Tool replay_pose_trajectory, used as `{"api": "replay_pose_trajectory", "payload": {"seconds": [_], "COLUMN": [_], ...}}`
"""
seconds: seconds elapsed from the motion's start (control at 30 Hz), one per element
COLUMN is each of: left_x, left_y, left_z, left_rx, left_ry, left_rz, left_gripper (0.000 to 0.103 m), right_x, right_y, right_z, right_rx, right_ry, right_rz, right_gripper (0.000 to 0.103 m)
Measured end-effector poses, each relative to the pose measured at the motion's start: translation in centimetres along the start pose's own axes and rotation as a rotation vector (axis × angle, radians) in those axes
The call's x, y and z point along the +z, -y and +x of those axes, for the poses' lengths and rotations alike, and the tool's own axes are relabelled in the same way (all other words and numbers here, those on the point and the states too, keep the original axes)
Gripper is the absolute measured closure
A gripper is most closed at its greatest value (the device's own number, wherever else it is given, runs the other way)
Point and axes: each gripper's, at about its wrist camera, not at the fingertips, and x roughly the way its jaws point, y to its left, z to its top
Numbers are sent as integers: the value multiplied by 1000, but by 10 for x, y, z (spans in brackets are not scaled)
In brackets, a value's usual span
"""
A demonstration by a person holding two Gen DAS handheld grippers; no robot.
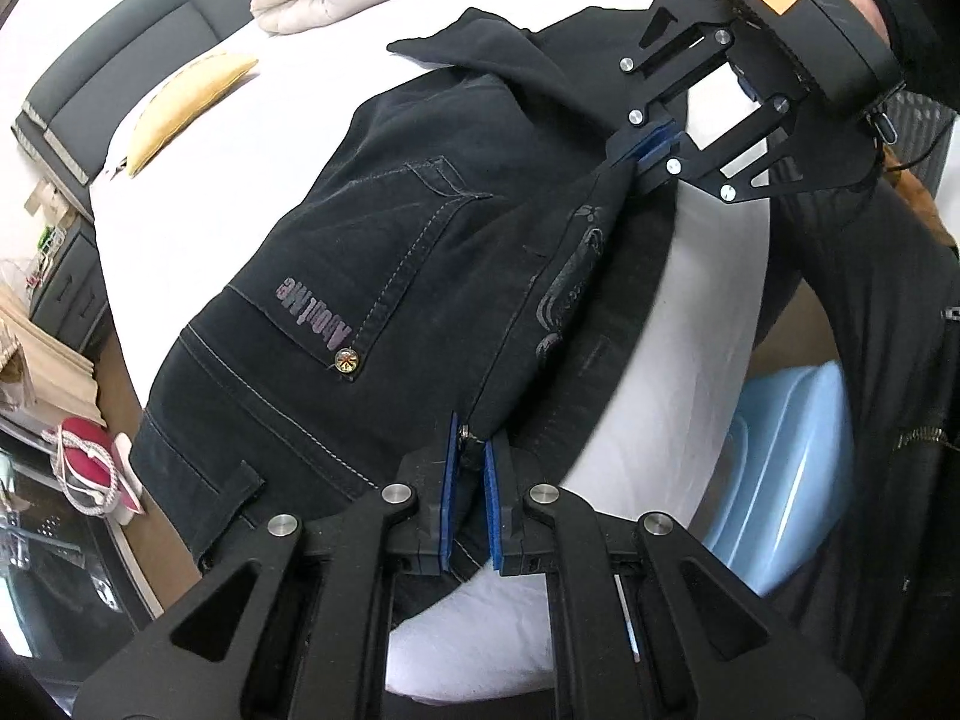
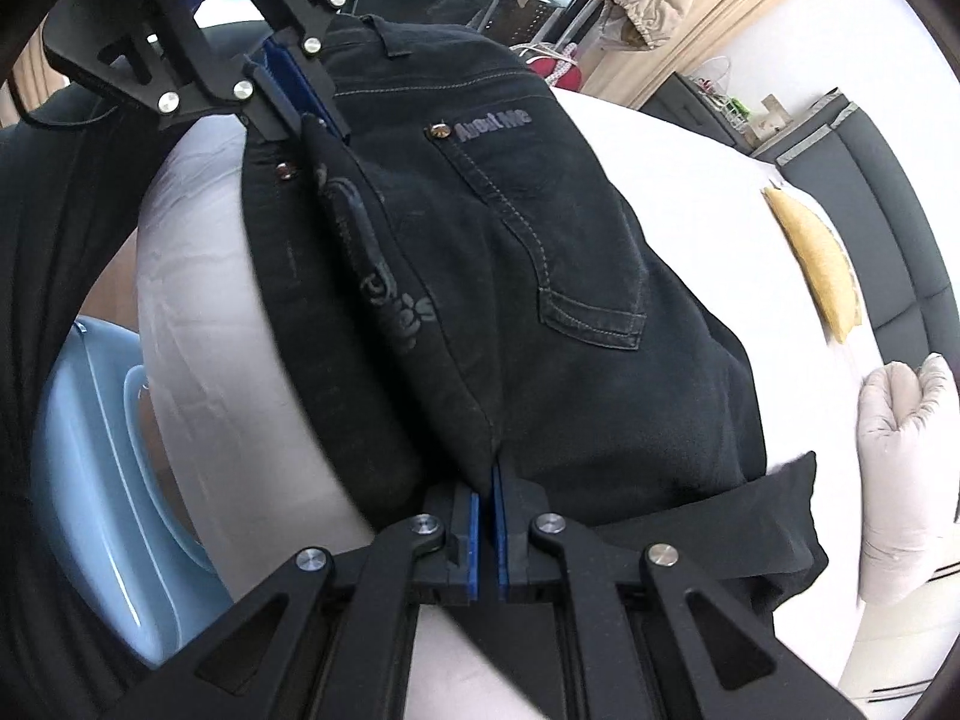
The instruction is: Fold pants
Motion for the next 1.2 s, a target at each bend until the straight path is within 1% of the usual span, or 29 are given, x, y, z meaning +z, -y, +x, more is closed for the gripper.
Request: {"api": "replay_pose_trajectory", "payload": {"seconds": [0.1, 0.13, 0.17, 0.23, 0.4, 0.47, 0.57, 0.67, 0.77, 0.83, 0.93, 0.97, 1.0, 1.03, 1.07, 1.13, 1.17, 1.2], "left_x": [-2, -9, -9, -14, -14, -16, -21, -17, 6, 22, 42, 43, 42, 39, 39, 43, 44, 43], "left_y": [1, -8, -5, -13, -11, -15, -30, -47, -59, -58, -48, -48, -48, -47, -46, -45, -46, -47], "left_z": [-2, -6, -5, -9, -7, -14, -34, -57, -65, -53, -12, 10, 32, 48, 49, 47, 47, 46], "left_rx": [-9, -11, -13, -15, -3, -21, -63, -59, -94, -129, -130, -154, -166, -158, -145, -132, -132, -136], "left_ry": [2, 2, 1, 0, -6, -25, -39, 6, 98, 120, 92, 50, -11, -34, -1, -3, -8, -7], "left_rz": [3, 4, 4, -1, -28, -49, -104, -170, -277, -311, -340, -375, -404, -418, -420, -430, -437, -446], "left_gripper": [96, 96, 96, 96, 93, 90, 90, 90, 90, 90, 90, 90, 90, 90, 90, 90, 90, 90], "right_x": [-5, -4, 0, 0, 1, 2, 3, 2, 2, 2, 1, 1, 1, 0, -1, -3, -5, -8], "right_y": [-15, -18, -16, -21, -19, -18, -19, -25, -30, -30, -33, -34, -34, -35, -36, -34, -32, -26], "right_z": [-6, -8, -5, -6, 12, 15, 17, 17, 19, 18, 18, 18, 18, 17, 17, 12, 6, -2], "right_rx": [-20, -25, -27, -27, -20, -31, -45, -59, -75, -80, -89, -95, -103, -113, -130, -140, -133, -123], "right_ry": [-7, -9, -12, -14, -17, -13, -10, -14, -19, -22, -22, -20, -17, -15, -17, -24, -23, -13], "right_rz": [-7, -9, -10, -7, 27, 36, 48, 51, 56, 68, 89, 97, 106, 116, 125, 152, 179, 219], "right_gripper": [98, 98, 98, 98, 95, 95, 95, 95, 95, 95, 95, 94, 94, 94, 91, 85, 75, 47]}}
